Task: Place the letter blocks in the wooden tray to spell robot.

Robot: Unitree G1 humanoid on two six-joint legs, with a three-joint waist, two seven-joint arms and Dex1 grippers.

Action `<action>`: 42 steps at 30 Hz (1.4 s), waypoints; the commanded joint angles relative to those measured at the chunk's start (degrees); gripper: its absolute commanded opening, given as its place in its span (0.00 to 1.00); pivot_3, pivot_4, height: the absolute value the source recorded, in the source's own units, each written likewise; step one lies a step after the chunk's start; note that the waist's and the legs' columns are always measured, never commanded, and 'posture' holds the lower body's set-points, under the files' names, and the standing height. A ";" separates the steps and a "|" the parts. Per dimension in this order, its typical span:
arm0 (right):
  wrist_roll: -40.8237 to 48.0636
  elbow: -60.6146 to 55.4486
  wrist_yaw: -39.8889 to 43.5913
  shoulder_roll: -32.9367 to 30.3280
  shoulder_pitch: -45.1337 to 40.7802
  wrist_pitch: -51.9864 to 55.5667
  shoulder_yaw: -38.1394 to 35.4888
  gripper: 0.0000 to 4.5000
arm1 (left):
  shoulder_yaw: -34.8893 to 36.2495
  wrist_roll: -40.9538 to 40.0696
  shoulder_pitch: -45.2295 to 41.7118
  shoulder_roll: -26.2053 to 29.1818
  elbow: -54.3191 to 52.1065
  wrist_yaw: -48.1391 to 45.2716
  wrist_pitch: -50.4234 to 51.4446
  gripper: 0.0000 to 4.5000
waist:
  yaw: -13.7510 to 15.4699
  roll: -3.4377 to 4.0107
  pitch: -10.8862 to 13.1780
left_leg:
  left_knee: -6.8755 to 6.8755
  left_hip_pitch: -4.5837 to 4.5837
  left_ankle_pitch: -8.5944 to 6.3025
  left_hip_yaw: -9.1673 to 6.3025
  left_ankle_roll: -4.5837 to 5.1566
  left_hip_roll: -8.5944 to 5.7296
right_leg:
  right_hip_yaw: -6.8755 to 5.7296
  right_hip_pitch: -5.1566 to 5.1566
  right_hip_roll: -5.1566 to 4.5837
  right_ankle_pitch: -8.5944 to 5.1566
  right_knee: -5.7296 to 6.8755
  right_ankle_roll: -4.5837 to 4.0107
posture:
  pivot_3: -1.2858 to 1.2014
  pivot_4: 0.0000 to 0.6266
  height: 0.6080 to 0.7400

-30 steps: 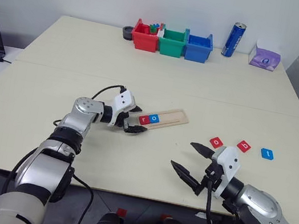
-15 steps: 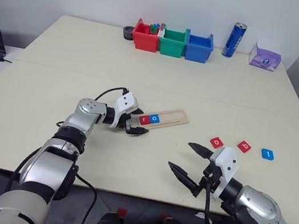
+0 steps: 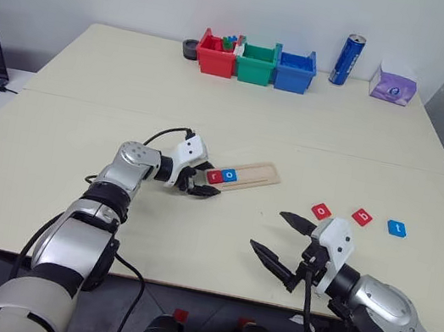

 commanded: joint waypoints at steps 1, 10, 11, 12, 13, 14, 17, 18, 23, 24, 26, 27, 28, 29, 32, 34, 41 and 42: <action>1.35 -2.74 0.82 -1.62 0.36 0.06 -2.23 1.00 | -1.85 1.05 2.15 1.01 -1.34 -5.00 -0.50 0.75 | -0.01 0.00 0.00 | 0.00 0.00 0.00 0.00 0.00 0.00 | 0.00 0.00 0.00 0.00 0.00 0.00 | 0.52 0.24 1.00; 5.72 -6.16 6.77 -10.65 8.14 1.27 -9.19 1.00 | -5.69 -2.55 13.11 4.68 -25.65 -18.97 1.88 0.75 | 0.00 0.01 -0.03 | -0.08 -0.01 -0.01 0.01 0.00 0.13 | 0.03 0.01 -0.08 0.13 -0.05 -0.24 | 0.52 0.24 1.00; 5.76 -6.36 6.62 -10.81 8.39 1.21 -9.40 1.00 | -6.06 -2.88 14.37 5.05 -28.28 -19.44 2.80 0.75 | 0.00 0.01 -0.03 | -0.08 -0.01 0.00 0.00 0.00 0.13 | 0.03 0.01 -0.08 0.13 -0.04 -0.23 | 0.52 0.24 1.00; 5.83 -6.55 6.47 -10.91 8.55 1.25 -9.55 1.00 | -6.43 -3.12 15.41 5.36 -30.49 -19.64 3.62 0.75 | 0.00 0.01 -0.03 | -0.05 0.00 0.00 0.00 0.00 0.13 | 0.03 0.01 -0.08 0.10 -0.03 -0.18 | 0.52 0.24 1.00; 5.91 -6.80 6.38 -11.00 8.77 1.34 -9.73 1.00 | -6.77 -3.25 16.40 5.47 -32.58 -19.47 4.48 0.75 | 0.00 0.01 -0.03 | -0.04 0.01 0.00 0.00 0.00 0.13 | 0.05 0.02 -0.08 0.00 -0.02 -0.01 | 0.52 0.24 1.00; 5.96 -7.01 6.32 -11.07 8.94 1.46 -9.86 1.00 | -7.06 -3.35 17.10 5.50 -34.22 -19.18 5.39 0.75 | 0.02 0.01 -0.03 | -0.03 0.04 0.00 0.01 0.00 0.13 | 0.06 0.04 -0.09 -0.01 -0.01 0.00 | 0.52 0.24 1.00; 5.62 -7.36 6.15 -11.39 9.66 1.53 -10.28 1.00 | -7.71 -3.73 18.34 5.21 -38.10 -18.11 8.82 0.75 | 0.07 -0.01 -0.04 | 0.00 0.04 0.00 0.00 0.00 0.13 | 0.05 0.06 -0.09 -0.01 -0.01 0.01 | 0.52 0.24 1.00; 5.42 -7.34 6.16 -11.56 9.99 1.48 -10.48 1.00 | -7.79 -3.83 18.46 5.16 -38.80 -17.72 9.75 0.75 | 0.07 -0.01 -0.04 | 0.01 0.05 0.00 0.00 0.00 0.12 | 0.05 0.07 -0.09 -0.01 -0.01 0.01 | 0.52 0.24 1.00; 3.65 -5.26 7.08 -13.37 12.23 -0.05 -13.49 1.00 | -7.73 -3.14 18.51 5.30 -39.84 -14.66 12.69 0.75 | 0.07 -0.01 -0.04 | 0.02 0.05 0.00 0.03 0.00 0.10 | 0.07 0.07 -0.09 -0.01 -0.01 0.01 | 0.52 0.24 1.00; 3.66 -4.89 7.30 -13.68 12.54 -0.27 -14.24 1.00 | -7.70 -3.12 18.52 5.29 -39.93 -14.20 13.04 0.75 | 0.07 -0.01 -0.04 | 0.02 0.05 0.00 0.03 0.00 0.10 | 0.07 0.07 -0.09 -0.01 -0.02 0.01 | 0.52 0.24 1.00; 4.15 -4.30 8.07 -14.34 13.07 -0.37 -15.84 1.00 | -7.85 -3.09 18.63 5.27 -40.20 -13.46 13.32 0.75 | 0.07 -0.01 -0.04 | 0.04 0.05 0.00 0.03 0.00 0.10 | 0.08 0.07 -0.09 -0.01 -0.02 0.01 | 0.52 0.24 1.00; 4.21 -4.06 8.51 -14.65 13.35 -0.42 -16.41 1.00 | -7.87 -3.19 18.74 5.17 -40.51 -13.08 13.59 0.75 | 0.07 -0.01 -0.04 | 0.04 0.06 0.00 0.04 0.00 0.10 | 0.08 0.07 -0.08 -0.01 -0.02 0.01 | 0.52 0.24 1.00; 4.12 -3.70 8.91 -14.89 13.62 -0.59 -16.93 1.00 | -7.87 -3.26 18.81 4.99 -40.87 -12.50 14.01 0.75 | 0.06 -0.01 -0.04 | 0.04 0.07 0.00 0.04 0.00 0.10 | 0.08 0.08 -0.08 -0.01 -0.01 0.01 | 0.52 0.24 1.00; 3.86 -3.14 9.17 -15.11 13.73 -0.86 -17.37 1.00 | -7.94 -3.31 18.78 4.79 -41.16 -12.12 14.30 0.75 | 0.06 -0.01 -0.04 | 0.04 0.08 0.00 0.05 0.01 0.10 | 0.08 0.08 -0.07 -0.01 -0.01 0.01 | 0.52 0.24 1.00; 3.39 -1.67 9.88 -15.55 13.86 -1.56 -18.29 1.00 | -8.32 -3.45 18.66 4.33 -42.09 -11.45 15.06 0.75 | 0.05 -0.02 -0.04 | 0.04 0.09 0.00 0.05 0.01 0.10 | 0.09 0.08 -0.07 -0.01 0.00 0.01 | 0.52 0.24 1.00; 3.12 -1.11 10.26 -15.77 13.96 -1.87 -18.59 1.00 | -8.80 -3.62 18.60 4.16 -42.66 -11.33 15.29 0.75 | 0.07 -0.02 -0.04 | 0.04 0.09 0.00 0.05 0.01 0.10 | 0.10 0.09 -0.08 -0.01 0.00 0.01 | 0.52 0.24 1.00; 2.58 -0.59 10.49 -15.58 13.68 -2.37 -18.34 1.00 | -9.81 -4.44 18.86 3.68 -43.98 -11.25 15.38 0.75 | 0.08 -0.02 -0.04 | 0.04 0.08 0.00 0.06 0.01 0.10 | 0.11 0.09 -0.08 -0.01 -0.01 0.01 | 0.52 0.24 1.00; 2.46 -0.50 10.43 -15.48 13.66 -2.47 -18.23 1.00 | -9.85 -4.66 18.88 3.58 -44.06 -11.21 15.56 0.75 | 0.08 -0.02 -0.04 | 0.04 0.08 0.00 0.06 0.01 0.10 | 0.11 0.09 -0.08 -0.01 -0.01 0.01 | 0.52 0.24 1.00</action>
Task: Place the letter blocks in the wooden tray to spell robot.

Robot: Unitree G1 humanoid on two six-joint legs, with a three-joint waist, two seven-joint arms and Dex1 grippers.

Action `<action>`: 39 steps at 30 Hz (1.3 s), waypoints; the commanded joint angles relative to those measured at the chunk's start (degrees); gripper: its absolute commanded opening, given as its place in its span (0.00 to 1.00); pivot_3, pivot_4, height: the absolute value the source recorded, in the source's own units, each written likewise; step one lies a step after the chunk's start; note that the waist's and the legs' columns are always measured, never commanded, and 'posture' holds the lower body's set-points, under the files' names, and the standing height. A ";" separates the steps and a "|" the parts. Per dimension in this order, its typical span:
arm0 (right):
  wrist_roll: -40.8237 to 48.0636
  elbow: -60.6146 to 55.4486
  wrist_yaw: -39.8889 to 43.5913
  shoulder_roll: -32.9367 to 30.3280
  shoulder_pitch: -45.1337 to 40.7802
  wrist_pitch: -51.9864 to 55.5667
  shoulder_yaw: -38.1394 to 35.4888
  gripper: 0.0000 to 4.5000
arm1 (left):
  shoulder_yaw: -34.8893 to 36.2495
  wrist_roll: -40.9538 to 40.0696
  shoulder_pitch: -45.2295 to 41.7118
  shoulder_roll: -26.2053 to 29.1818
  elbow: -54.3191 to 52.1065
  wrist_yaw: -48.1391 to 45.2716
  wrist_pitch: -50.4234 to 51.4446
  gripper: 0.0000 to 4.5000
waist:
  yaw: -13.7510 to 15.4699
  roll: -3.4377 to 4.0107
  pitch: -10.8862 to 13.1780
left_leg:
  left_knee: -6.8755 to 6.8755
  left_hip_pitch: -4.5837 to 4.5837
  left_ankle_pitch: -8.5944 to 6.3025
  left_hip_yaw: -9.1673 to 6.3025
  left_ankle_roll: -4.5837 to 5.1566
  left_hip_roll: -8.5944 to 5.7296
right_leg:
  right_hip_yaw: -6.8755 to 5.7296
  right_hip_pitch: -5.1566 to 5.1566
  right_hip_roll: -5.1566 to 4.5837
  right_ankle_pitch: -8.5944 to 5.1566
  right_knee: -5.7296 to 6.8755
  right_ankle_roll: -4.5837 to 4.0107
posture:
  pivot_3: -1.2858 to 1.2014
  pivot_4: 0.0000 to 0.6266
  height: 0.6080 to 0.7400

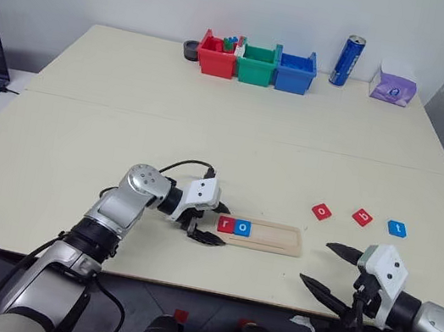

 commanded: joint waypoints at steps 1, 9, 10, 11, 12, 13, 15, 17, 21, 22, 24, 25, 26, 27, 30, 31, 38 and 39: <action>-0.48 -0.42 0.37 -0.13 -0.15 -1.31 -0.81 1.00 | -1.04 -0.66 0.32 -0.71 -1.90 -0.06 -0.10 0.75 | 0.00 0.00 0.00 | 0.00 0.00 0.00 0.00 0.00 0.00 | 0.00 0.00 0.00 0.00 0.00 0.00 | 0.52 0.24 1.00; -0.86 -0.52 0.34 0.35 -0.30 -1.30 -0.17 1.00 | -0.64 -1.86 0.19 -0.34 -1.40 -1.17 -0.72 0.99 | -0.02 0.00 0.00 | 0.00 0.00 0.00 0.01 0.00 -0.01 | 0.00 0.00 0.01 0.00 0.00 0.00 | 0.52 0.24 1.00; -0.83 -0.58 0.38 0.34 -0.33 -1.22 -0.13 1.00 | -0.38 -1.86 0.11 -0.35 -1.14 -1.00 -1.33 0.99 | -0.02 0.00 0.00 | 0.00 0.00 0.00 0.01 0.00 -0.01 | 0.01 0.00 0.01 0.00 0.00 0.00 | 0.52 0.24 1.00; -0.81 -0.57 0.44 0.32 -0.37 -1.18 -0.10 1.00 | -0.22 -1.76 0.01 -0.35 -0.88 -0.84 -1.99 0.99 | -0.02 0.00 0.00 | 0.00 0.00 0.00 0.01 0.00 -0.01 | 0.01 0.00 0.01 0.00 0.00 0.00 | 0.52 0.24 1.00; -0.82 -0.55 0.50 0.28 -0.42 -1.17 -0.02 1.00 | 0.05 -1.67 -0.05 -0.38 -0.69 -0.41 -2.71 0.99 | -0.02 0.00 0.00 | 0.00 0.00 0.00 0.01 0.00 -0.01 | 0.01 0.00 0.01 0.00 0.00 0.00 | 0.52 0.24 1.00; -0.80 -0.50 0.56 0.23 -0.49 -1.15 0.02 1.00 | 0.25 -1.63 -0.12 -0.37 -0.55 -0.14 -3.25 0.99 | -0.02 0.00 0.00 | 0.00 0.00 0.00 0.01 0.00 0.00 | 0.01 0.00 0.01 0.00 0.00 0.00 | 0.52 0.24 1.00; -0.62 -0.30 0.61 0.19 -0.69 -0.99 -0.01 1.00 | 0.77 -2.07 -0.08 0.16 -0.74 -0.34 -4.08 0.99 | -0.02 0.00 0.00 | 0.00 0.00 0.00 0.01 0.00 0.00 | 0.01 0.00 0.00 0.00 0.00 0.00 | 0.52 0.24 1.00; -0.25 0.21 0.60 0.25 -0.94 -0.64 -0.34 1.00 | 1.72 -3.22 0.18 0.96 -1.51 -0.83 -3.36 0.99 | -0.02 0.00 0.00 | 0.00 0.00 0.00 0.01 0.00 0.00 | 0.01 0.00 0.01 0.00 0.00 0.00 | 0.52 0.24 1.00; -0.10 2.57 0.59 0.76 -1.95 -1.48 -1.55 1.00 | 4.04 -6.70 2.02 3.63 -4.85 -2.25 -0.69 0.99 | -0.08 0.00 0.00 | -0.02 0.01 0.00 0.01 0.00 0.01 | 0.01 -0.01 0.02 0.00 0.00 0.00 | 0.52 0.24 1.00; -0.04 3.06 0.59 0.87 -2.19 -1.61 -1.82 1.00 | 4.44 -7.44 2.49 4.19 -5.66 -2.45 -0.10 0.99 | -0.13 0.00 0.00 | -0.03 0.01 0.00 0.01 0.00 0.03 | 0.01 -0.02 0.02 0.00 0.00 0.00 | 0.52 0.24 1.00; 0.24 4.86 -0.03 1.46 -3.48 -1.58 -2.85 1.00 | 5.66 -8.39 3.36 5.29 -6.84 -1.84 0.24 0.99 | -0.10 0.01 0.00 | -0.03 0.01 0.00 0.00 0.00 0.05 | 0.01 -0.02 0.02 0.00 0.00 -0.01 | 0.52 0.24 1.00; 0.23 6.44 -1.02 1.71 -5.04 -0.90 -3.38 1.00 | 6.83 -9.41 3.68 5.71 -7.53 -1.30 0.98 0.99 | -0.13 0.00 0.01 | -0.03 0.02 0.00 0.01 0.00 0.05 | 0.02 -0.02 0.02 0.00 0.01 -0.01 | 0.52 0.24 1.00; 0.14 8.69 -2.40 2.04 -7.39 0.15 -3.83 1.00 | 8.19 -10.61 3.93 6.09 -8.29 -0.62 2.23 0.99 | -0.10 0.00 0.01 | -0.02 0.02 0.00 0.01 0.00 0.06 | 0.03 -0.02 0.01 0.00 0.01 -0.01 | 0.52 0.24 1.00; 0.02 10.22 -3.25 2.25 -8.98 0.87 -4.10 1.00 | 9.05 -11.41 4.08 6.28 -8.89 -0.16 3.21 0.99 | -0.15 -0.01 0.01 | 0.00 0.02 0.00 0.01 0.00 0.05 | 0.03 -0.02 0.00 0.01 0.01 -0.01 | 0.52 0.24 1.00; -4.13 19.61 -5.63 0.40 -16.14 1.77 -3.15 1.00 | 12.40 -14.63 5.35 7.06 -11.95 1.62 6.65 0.99 | -0.16 0.00 0.02 | 0.00 0.07 0.00 0.05 0.00 0.06 | 0.11 -0.01 -0.03 0.02 0.03 -0.01 | 0.52 0.24 1.00; -5.19 23.11 -5.56 -0.25 -18.44 1.04 -2.93 1.00 | 12.97 -15.12 6.10 7.43 -13.15 2.10 7.28 0.99 | -0.26 0.01 0.02 | 0.01 0.06 0.00 0.06 0.00 0.06 | 0.12 -0.01 -0.03 0.02 0.03 -0.01 | 0.52 0.24 1.00; -10.49 47.23 3.41 -5.45 -33.53 -4.08 3.32 1.00 | 13.83 -17.54 11.56 9.38 -20.44 2.64 8.56 0.99 | -0.22 0.07 0.06 | -0.12 0.06 0.00 0.16 0.01 0.05 | 0.16 -0.07 -0.11 0.17 -0.02 -0.28 | 0.52 0.24 1.00; -11.18 50.25 4.77 -5.69 -35.50 -4.82 4.34 1.00 | 13.88 -17.80 11.86 9.56 -20.93 2.54 8.58 0.99 | -0.23 0.07 0.06 | -0.12 0.06 0.00 0.15 0.01 0.06 | 0.15 -0.07 -0.10 0.17 -0.02 -0.29 | 0.52 0.24 1.00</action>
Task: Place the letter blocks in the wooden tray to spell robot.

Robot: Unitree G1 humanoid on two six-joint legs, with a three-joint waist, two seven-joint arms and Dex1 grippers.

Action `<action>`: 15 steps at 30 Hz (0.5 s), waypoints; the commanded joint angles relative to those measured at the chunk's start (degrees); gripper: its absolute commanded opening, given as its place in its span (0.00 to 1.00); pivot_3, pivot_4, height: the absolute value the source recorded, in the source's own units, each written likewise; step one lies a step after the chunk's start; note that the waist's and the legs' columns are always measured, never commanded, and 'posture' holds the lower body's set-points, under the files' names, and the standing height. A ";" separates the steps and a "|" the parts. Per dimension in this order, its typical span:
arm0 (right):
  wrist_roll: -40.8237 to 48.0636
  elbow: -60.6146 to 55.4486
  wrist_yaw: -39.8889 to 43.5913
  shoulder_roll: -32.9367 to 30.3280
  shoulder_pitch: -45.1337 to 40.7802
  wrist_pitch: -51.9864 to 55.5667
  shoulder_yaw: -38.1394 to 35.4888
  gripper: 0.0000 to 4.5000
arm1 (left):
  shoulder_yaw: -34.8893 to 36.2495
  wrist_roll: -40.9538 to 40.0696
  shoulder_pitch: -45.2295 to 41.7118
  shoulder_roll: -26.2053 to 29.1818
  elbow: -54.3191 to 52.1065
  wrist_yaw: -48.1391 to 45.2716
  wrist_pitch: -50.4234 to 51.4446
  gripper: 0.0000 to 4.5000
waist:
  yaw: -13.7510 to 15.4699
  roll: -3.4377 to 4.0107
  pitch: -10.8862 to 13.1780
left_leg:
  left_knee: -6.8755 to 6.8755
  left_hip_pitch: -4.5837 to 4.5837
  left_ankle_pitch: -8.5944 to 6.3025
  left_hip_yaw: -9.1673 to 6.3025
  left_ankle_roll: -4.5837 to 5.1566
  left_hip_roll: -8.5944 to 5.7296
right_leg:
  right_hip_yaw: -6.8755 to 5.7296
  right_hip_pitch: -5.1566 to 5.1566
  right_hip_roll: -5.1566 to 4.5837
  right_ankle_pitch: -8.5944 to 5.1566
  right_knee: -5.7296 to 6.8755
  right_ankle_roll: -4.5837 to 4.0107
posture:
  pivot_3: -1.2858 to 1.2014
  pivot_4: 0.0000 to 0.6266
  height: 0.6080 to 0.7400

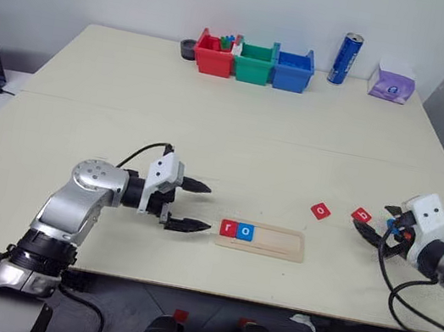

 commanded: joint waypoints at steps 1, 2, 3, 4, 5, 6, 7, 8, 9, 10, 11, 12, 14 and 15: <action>-1.90 9.35 5.88 -1.49 -6.55 -3.06 2.80 1.00 | 1.23 -2.41 0.58 1.33 -4.26 -0.67 -0.26 0.99 | -0.02 0.02 0.02 | 0.00 0.01 0.00 0.01 0.00 -0.01 | 0.00 0.00 0.01 0.00 0.00 0.00 | 0.52 0.24 1.00; -1.99 11.60 7.25 -1.39 -8.31 -3.03 3.46 1.00 | 1.29 -2.79 0.87 1.62 -4.85 -1.06 -0.26 0.99 | -0.02 0.03 0.01 | 0.00 0.01 0.00 0.01 0.00 0.00 | 0.00 0.00 0.01 0.01 0.00 -0.01 | 0.52 0.24 1.00; -2.30 13.73 8.15 -1.13 -10.03 -2.88 4.19 1.00 | 1.31 -3.08 1.13 1.96 -5.41 -1.49 -0.34 0.99 | -0.02 0.02 0.02 | 0.00 0.02 0.00 0.01 0.00 0.00 | 0.00 0.00 0.01 0.00 0.01 -0.01 | 0.52 0.24 1.00; -2.81 15.93 8.89 -0.93 -11.62 -2.80 5.06 1.00 | 1.25 -3.26 1.34 2.32 -5.87 -1.78 -0.55 0.99 | -0.02 0.06 0.03 | 0.00 0.02 0.00 0.01 0.00 0.00 | 0.00 0.00 0.01 0.01 0.01 -0.01 | 0.52 0.24 1.00; -3.41 17.78 9.52 -0.81 -12.83 -2.73 5.88 1.00 | 1.12 -3.28 1.49 2.62 -6.20 -1.97 -0.77 0.99 | -0.03 0.06 0.03 | -0.01 0.02 0.00 0.01 0.00 0.00 | 0.00 0.00 0.01 0.01 0.01 -0.01 | 0.52 0.24 1.00; -4.09 19.44 10.07 -0.68 -13.81 -2.85 6.69 1.00 | 0.92 -3.15 1.56 2.91 -6.46 -2.13 -1.06 0.99 | -0.03 0.06 0.03 | -0.01 0.02 0.00 0.02 0.00 0.00 | 0.01 0.00 0.01 0.01 0.01 -0.01 | 0.52 0.24 1.00; -4.67 20.80 10.40 -0.51 -14.60 -3.01 7.31 1.00 | 0.80 -3.09 1.60 3.09 -6.60 -2.11 -1.19 0.99 | -0.03 0.06 0.03 | -0.01 0.01 0.00 0.02 0.00 0.00 | 0.01 0.00 0.00 0.01 0.00 -0.02 | 0.52 0.24 1.00; -5.09 22.01 10.75 -0.25 -15.33 -3.12 7.86 1.00 | 0.75 -3.14 1.67 3.21 -6.71 -2.03 -1.21 0.99 | -0.03 0.05 0.03 | -0.01 0.01 0.00 0.02 0.00 0.00 | 0.01 0.00 0.00 0.01 0.00 -0.02 | 0.52 0.24 1.00; -5.29 22.91 11.12 -0.02 -15.87 -3.20 8.21 1.00 | 0.74 -3.22 1.77 3.30 -6.85 -1.90 -1.17 0.99 | -0.03 0.06 0.04 | -0.01 0.01 0.00 0.02 0.00 0.00 | 0.01 0.00 0.00 0.01 0.00 -0.02 | 0.52 0.24 1.00; -5.54 23.72 11.30 0.30 -16.37 -3.09 8.53 1.00 | 0.73 -3.21 1.86 3.39 -6.94 -1.70 -1.19 0.99 | -0.03 0.06 0.03 | -0.01 0.01 0.00 0.02 0.00 0.00 | 0.02 0.00 -0.01 0.01 0.00 -0.02 | 0.52 0.24 1.00; -5.92 24.32 11.50 0.54 -16.65 -3.00 8.88 1.00 | 0.67 -3.03 1.96 3.51 -7.00 -1.52 -1.32 0.99 | -0.03 0.06 0.04 | 0.00 0.01 0.00 0.02 0.00 0.00 | 0.01 0.00 -0.01 0.01 0.00 -0.02 | 0.52 0.24 1.00; -6.14 24.73 11.59 0.86 -16.74 -3.05 9.06 1.00 | 0.52 -2.83 2.06 3.72 -7.05 -1.49 -1.42 0.99 | -0.03 0.06 0.04 | -0.01 0.01 0.00 0.02 0.00 0.00 | 0.01 0.00 -0.01 0.01 0.00 -0.02 | 0.52 0.24 1.00; -6.41 25.24 11.53 1.28 -16.71 -2.92 9.12 0.96 | 0.35 -2.69 2.26 4.01 -7.28 -1.38 -1.46 1.00 | -0.03 0.06 0.03 | -0.01 0.01 0.00 0.01 0.00 0.01 | 0.01 0.00 -0.01 0.01 0.00 -0.02 | 0.52 0.24 1.00; -6.45 25.35 11.47 1.49 -16.58 -2.96 9.07 0.92 | 0.32 -2.75 2.37 4.12 -7.45 -1.29 -1.36 1.00 | -0.03 0.06 0.03 | 0.00 0.02 0.00 0.01 0.00 0.01 | 0.02 0.00 -0.01 0.01 0.01 -0.02 | 0.52 0.24 1.00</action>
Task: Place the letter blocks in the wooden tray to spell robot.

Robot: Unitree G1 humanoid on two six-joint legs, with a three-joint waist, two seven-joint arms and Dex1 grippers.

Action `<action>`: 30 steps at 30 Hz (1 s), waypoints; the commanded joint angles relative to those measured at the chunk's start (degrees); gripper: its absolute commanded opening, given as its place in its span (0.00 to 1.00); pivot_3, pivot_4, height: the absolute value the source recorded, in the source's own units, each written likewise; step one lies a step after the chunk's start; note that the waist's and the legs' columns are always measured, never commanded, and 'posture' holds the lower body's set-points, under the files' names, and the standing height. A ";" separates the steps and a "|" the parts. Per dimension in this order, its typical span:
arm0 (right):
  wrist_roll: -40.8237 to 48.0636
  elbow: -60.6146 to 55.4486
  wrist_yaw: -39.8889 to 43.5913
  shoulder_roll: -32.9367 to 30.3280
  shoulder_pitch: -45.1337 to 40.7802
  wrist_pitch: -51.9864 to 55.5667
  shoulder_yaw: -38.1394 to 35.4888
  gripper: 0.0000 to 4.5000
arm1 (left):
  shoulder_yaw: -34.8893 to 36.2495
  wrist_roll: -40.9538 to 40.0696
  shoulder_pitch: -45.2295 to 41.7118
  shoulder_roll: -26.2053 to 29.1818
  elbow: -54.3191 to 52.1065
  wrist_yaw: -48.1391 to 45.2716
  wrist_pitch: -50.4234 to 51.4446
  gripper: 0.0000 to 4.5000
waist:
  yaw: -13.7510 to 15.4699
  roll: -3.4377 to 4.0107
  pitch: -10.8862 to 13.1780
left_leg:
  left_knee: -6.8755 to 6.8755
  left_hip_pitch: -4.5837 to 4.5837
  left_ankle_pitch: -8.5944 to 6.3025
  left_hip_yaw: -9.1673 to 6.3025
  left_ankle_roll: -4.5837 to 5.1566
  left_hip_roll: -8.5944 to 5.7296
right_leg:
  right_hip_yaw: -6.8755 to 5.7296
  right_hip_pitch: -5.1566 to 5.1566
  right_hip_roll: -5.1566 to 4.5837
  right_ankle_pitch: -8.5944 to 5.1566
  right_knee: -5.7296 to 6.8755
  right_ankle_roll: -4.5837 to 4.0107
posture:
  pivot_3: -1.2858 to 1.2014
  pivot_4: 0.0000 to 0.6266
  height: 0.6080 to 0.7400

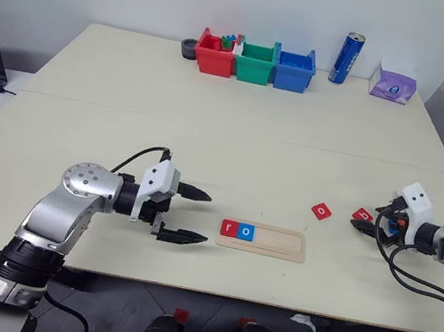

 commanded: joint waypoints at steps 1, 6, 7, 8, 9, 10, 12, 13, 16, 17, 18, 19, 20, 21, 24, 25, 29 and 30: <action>-0.56 0.35 0.47 0.36 -0.60 -0.36 -0.54 0.88 | 0.18 -0.57 0.35 0.93 -2.86 0.19 -0.56 1.00 | 0.00 0.00 0.00 | 0.00 0.00 0.00 0.00 0.00 0.00 | 0.00 0.00 0.00 0.00 0.00 0.00 | 0.52 0.24 1.00; -0.60 -1.64 -0.14 0.56 0.89 0.93 -1.00 0.48 | 0.96 -1.32 1.24 2.30 -4.02 -0.11 0.38 1.00 | 0.00 0.00 0.00 | 0.00 0.00 0.00 -0.01 0.00 0.02 | -0.01 0.00 0.00 0.00 0.01 0.00 | 0.52 0.24 1.00; -0.50 -3.01 -0.48 0.45 1.49 1.41 -1.26 0.40 | 1.34 -1.57 1.65 2.81 -4.12 -0.45 0.29 1.00 | 0.00 0.00 0.00 | 0.00 0.00 0.00 -0.01 0.00 0.02 | -0.02 0.00 0.00 0.00 0.02 0.00 | 0.52 0.24 1.00; -0.46 -4.27 -0.79 0.33 2.03 1.75 -1.49 0.32 | 1.55 -1.73 1.95 3.25 -4.11 -0.68 0.28 1.00 | 0.00 0.00 0.00 | 0.00 0.00 0.00 -0.01 0.00 0.02 | -0.02 0.00 0.00 0.00 0.02 0.00 | 0.52 0.24 1.00; -0.26 -6.51 -1.29 0.13 3.03 2.39 -1.98 0.32 | 1.82 -1.77 2.41 3.70 -3.90 -0.94 -0.07 1.00 | 0.00 0.00 0.00 | 0.00 0.00 0.00 -0.02 0.00 0.02 | -0.02 0.00 0.00 0.00 0.01 0.00 | 0.52 0.24 1.00; 0.01 -9.29 -2.11 -0.02 4.28 3.16 -2.75 0.32 | 2.08 -1.69 2.82 3.99 -3.54 -1.08 -0.71 1.00 | 0.01 0.00 0.00 | 0.00 0.00 0.00 -0.02 0.00 0.02 | -0.02 0.00 0.00 0.00 0.01 0.00 | 0.52 0.24 1.00; 0.77 -16.91 -4.98 0.25 7.91 5.80 -5.06 0.32 | 2.47 -1.47 3.56 4.37 -3.07 -0.98 -1.84 1.00 | 0.02 0.01 0.00 | -0.01 -0.01 0.00 -0.05 0.00 0.03 | -0.04 0.00 0.00 0.00 0.01 0.00 | 0.52 0.24 1.00; 1.39 -21.75 -6.77 0.72 10.38 7.79 -6.43 0.32 | 2.57 -1.29 3.95 4.57 -2.98 -0.95 -2.30 1.00 | 0.05 0.01 0.00 | -0.03 -0.02 0.00 -0.06 0.00 0.03 | -0.04 -0.01 0.00 0.00 0.01 0.00 | 0.52 0.24 1.00; 4.35 -39.53 -13.99 5.06 19.95 16.99 -11.56 0.32 | 2.32 -0.24 5.26 4.93 -2.77 -0.98 -4.13 1.00 | 0.21 0.02 -0.01 | -0.03 -0.09 0.00 -0.15 -0.01 0.06 | -0.03 -0.03 0.00 -0.01 0.01 0.01 | 0.52 0.24 1.00; 5.23 -44.89 -16.65 7.29 22.70 20.18 -12.87 0.32 | 2.23 -0.13 5.58 4.92 -2.64 -0.97 -4.61 1.00 | 0.21 0.02 -0.01 | -0.04 -0.10 0.00 -0.17 -0.01 0.05 | -0.03 -0.04 0.00 -0.02 0.00 0.01 | 0.52 0.24 1.00; 5.52 -50.48 -19.77 10.06 25.70 23.01 -13.53 0.32 | 2.13 -0.18 5.82 4.90 -2.42 -1.06 -4.99 1.00 | 0.19 0.02 -0.01 | -0.04 -0.13 0.00 -0.22 -0.01 0.06 | -0.01 -0.04 0.00 -0.03 0.01 0.02 | 0.52 0.24 1.00; 5.39 -55.18 -22.69 12.66 28.20 25.31 -13.69 0.32 | 2.04 -0.23 5.97 4.89 -2.15 -1.19 -5.37 1.00 | 0.19 0.04 -0.02 | -0.04 -0.14 0.00 -0.23 -0.01 0.08 | 0.00 -0.04 0.00 -0.04 0.01 0.04 | 0.52 0.24 1.00; 5.05 -59.53 -25.77 15.62 30.60 27.65 -13.18 0.32 | 1.89 -0.17 5.96 4.87 -1.59 -1.45 -5.95 1.00 | 0.17 0.04 -0.01 | -0.04 -0.13 0.00 -0.24 -0.01 0.08 | -0.01 -0.04 0.00 -0.06 0.02 0.07 | 0.52 0.24 1.00; 4.45 -63.07 -28.54 18.04 32.47 29.51 -12.30 0.32 | 1.72 -0.05 5.84 4.83 -0.92 -1.72 -6.59 1.00 | 0.17 0.04 -0.02 | -0.04 -0.13 0.00 -0.24 -0.02 0.08 | 0.00 -0.04 0.00 -0.17 0.03 0.24 | 0.52 0.24 1.00; 1.63 -69.31 -36.73 24.66 35.39 32.92 -9.19 0.32 | 1.05 0.42 4.93 4.65 1.46 -2.73 -8.59 1.00 | 0.08 0.08 -0.04 | -0.03 -0.05 0.00 -0.22 -0.02 0.08 | -0.01 -0.04 0.00 -0.19 0.03 0.28 | 0.52 0.24 1.00; 0.47 -70.17 -39.42 26.83 35.93 33.39 -8.69 0.32 | 0.77 0.66 4.53 4.53 2.28 -3.04 -9.36 1.00 | -0.01 0.08 -0.04 | -0.02 -0.02 0.00 -0.19 -0.02 0.07 | 0.00 -0.04 0.00 -0.19 0.03 0.28 | 0.52 0.24 1.00; -2.39 -70.63 -47.01 34.06 37.86 33.12 -9.13 0.32 | -0.22 1.32 3.10 3.80 4.76 -3.78 -11.53 1.00 | 0.00 0.05 -0.07 | 0.02 0.04 0.01 -0.13 -0.02 0.04 | 0.08 -0.02 0.00 -0.18 0.02 0.30 | 0.52 0.24 1.00; -2.46 -70.66 -47.82 35.30 38.11 33.08 -9.29 0.32 | -0.39 1.43 2.93 3.66 5.12 -3.86 -11.89 1.00 | 0.01 0.04 -0.09 | 0.01 0.04 0.01 -0.11 -0.02 0.04 | 0.08 -0.02 0.00 -0.18 0.01 0.30 | 0.52 0.24 1.00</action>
